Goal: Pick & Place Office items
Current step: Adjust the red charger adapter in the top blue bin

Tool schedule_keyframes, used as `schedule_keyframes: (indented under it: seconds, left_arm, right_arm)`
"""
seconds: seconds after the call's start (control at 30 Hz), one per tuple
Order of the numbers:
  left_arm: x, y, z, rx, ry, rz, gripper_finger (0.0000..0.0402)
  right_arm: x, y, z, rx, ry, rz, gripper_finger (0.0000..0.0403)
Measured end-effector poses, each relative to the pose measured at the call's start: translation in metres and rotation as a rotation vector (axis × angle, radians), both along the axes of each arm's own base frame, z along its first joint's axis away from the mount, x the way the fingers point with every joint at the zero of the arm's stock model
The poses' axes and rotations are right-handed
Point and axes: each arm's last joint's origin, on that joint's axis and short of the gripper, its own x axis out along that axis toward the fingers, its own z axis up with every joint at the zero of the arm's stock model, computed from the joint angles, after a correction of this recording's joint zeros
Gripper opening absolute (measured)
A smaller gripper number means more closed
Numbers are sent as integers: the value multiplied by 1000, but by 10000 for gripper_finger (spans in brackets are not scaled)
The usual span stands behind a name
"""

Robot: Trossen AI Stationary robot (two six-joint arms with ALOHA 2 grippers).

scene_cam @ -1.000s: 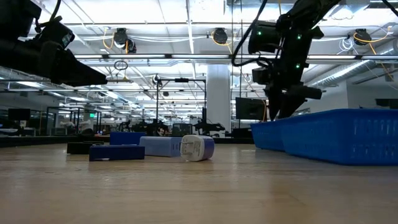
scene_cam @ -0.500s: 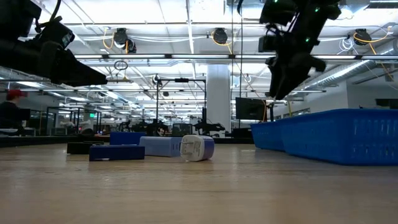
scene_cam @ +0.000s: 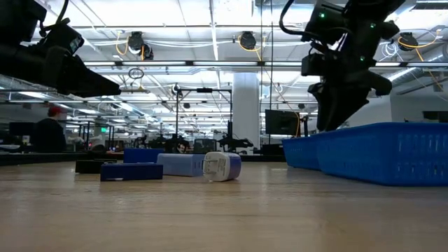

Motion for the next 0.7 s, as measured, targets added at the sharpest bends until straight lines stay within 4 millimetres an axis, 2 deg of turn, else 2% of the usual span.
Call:
schedule_keyframes:
  seconds: [0.3,0.43,0.57,0.7]
  left_arm:
    - [0,0,0,0,0,0,301]
    - [0,0,0,0,0,0,304]
    - [0,0,0,0,0,0,313]
    - [0,0,0,0,0,0,322]
  right_arm:
    - [-4,2,-19,-7,-26,11,124]
    - [-4,2,-20,-10,-37,12,104]
    - [-4,2,-21,-12,-37,16,71]
    - [-4,2,-21,-17,-35,27,19]
